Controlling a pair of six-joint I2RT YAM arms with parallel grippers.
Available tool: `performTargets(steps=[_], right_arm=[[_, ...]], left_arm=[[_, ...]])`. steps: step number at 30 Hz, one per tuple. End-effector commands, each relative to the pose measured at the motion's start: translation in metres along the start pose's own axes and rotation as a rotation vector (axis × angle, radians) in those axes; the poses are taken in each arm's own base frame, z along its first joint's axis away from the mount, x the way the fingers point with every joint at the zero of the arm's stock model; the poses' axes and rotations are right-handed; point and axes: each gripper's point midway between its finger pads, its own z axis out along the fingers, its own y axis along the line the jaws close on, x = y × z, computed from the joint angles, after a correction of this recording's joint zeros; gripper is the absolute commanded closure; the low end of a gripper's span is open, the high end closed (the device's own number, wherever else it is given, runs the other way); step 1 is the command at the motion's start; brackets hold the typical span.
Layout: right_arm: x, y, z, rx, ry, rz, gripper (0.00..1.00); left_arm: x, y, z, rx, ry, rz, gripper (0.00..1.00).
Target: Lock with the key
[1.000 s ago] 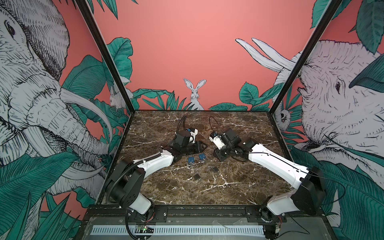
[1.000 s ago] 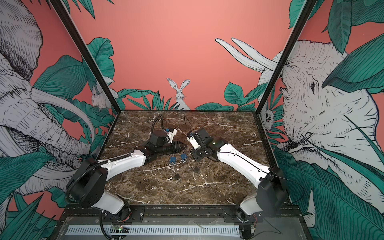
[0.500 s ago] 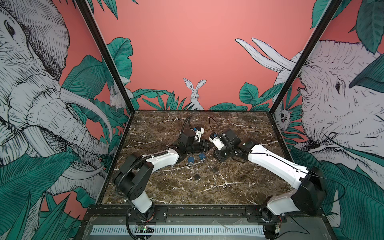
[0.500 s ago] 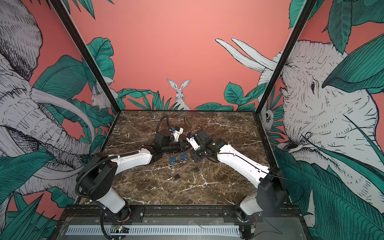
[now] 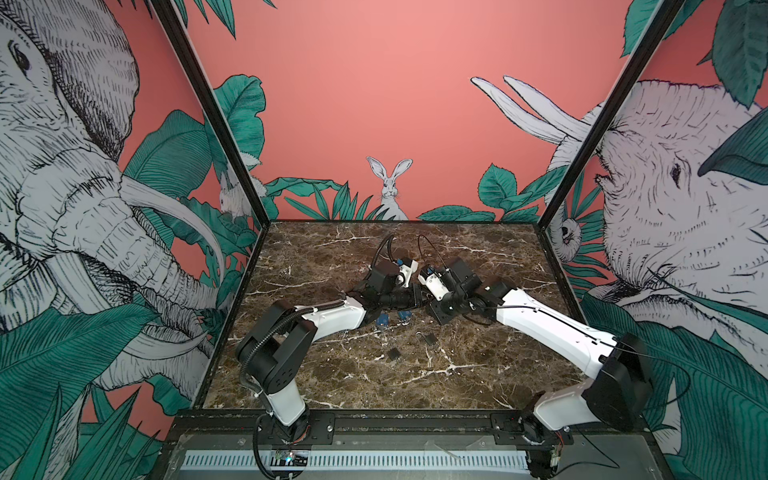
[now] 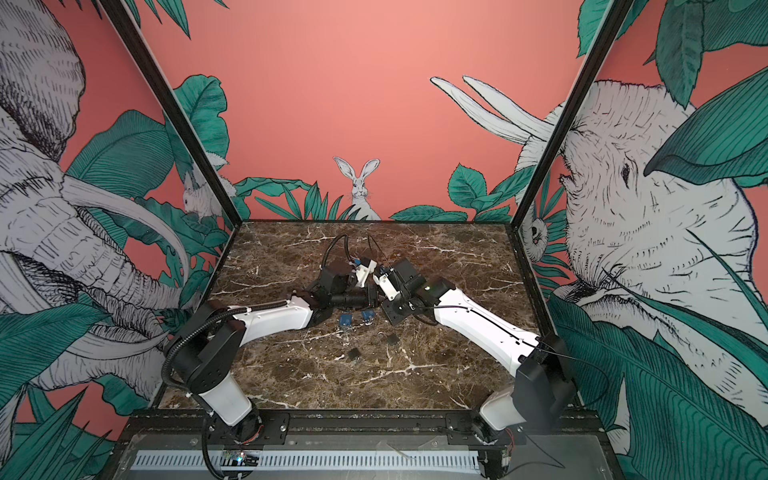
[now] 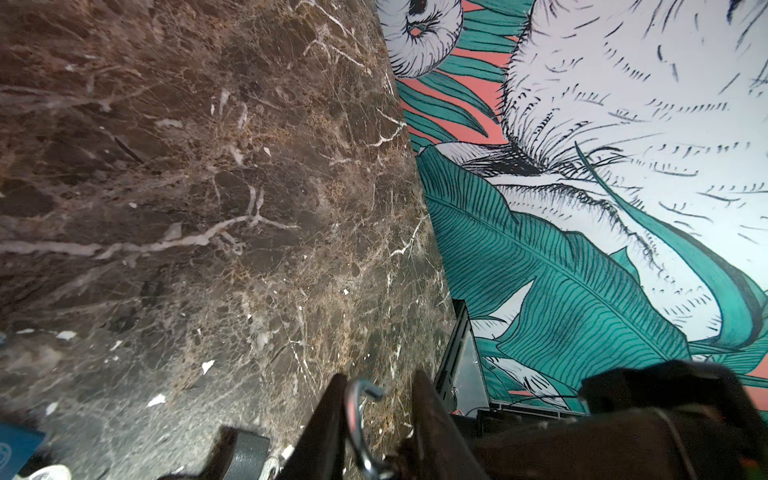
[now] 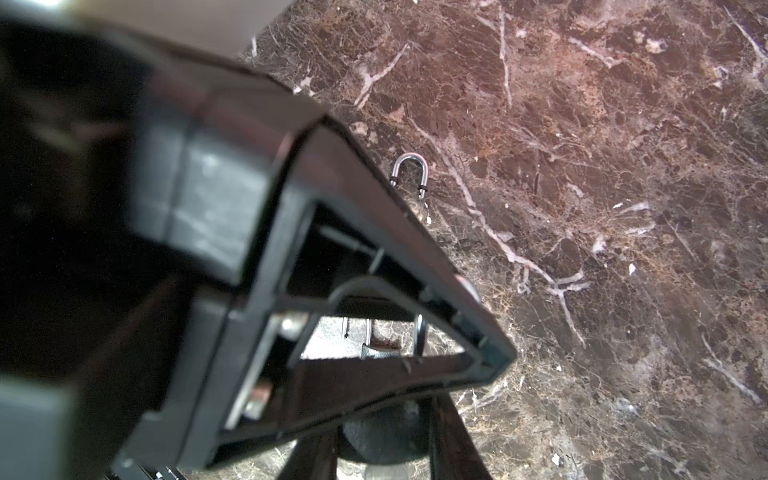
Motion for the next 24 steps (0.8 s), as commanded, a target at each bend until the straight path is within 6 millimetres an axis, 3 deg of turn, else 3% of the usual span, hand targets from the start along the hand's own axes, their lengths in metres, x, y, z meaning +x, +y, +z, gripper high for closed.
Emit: performTargets(steps=[1, 14, 21, 24], right_arm=[[-0.015, 0.002, -0.01, 0.008, -0.053, -0.01, 0.95], [-0.017, 0.005, -0.014, 0.0, -0.061, -0.018, 0.97], [-0.019, 0.007, -0.015, -0.002, -0.065, -0.021, 0.98], [-0.021, 0.007, -0.017, -0.002, -0.071, -0.021, 0.99]], left_arm=[[-0.008, -0.015, 0.0, 0.04, -0.012, 0.021, 0.72], [-0.008, -0.008, 0.004, 0.026, -0.018, 0.005, 0.79], [-0.007, -0.004, 0.006, 0.022, -0.016, -0.004, 0.86], [-0.006, -0.003, 0.007, 0.022, -0.015, -0.007, 0.95]])
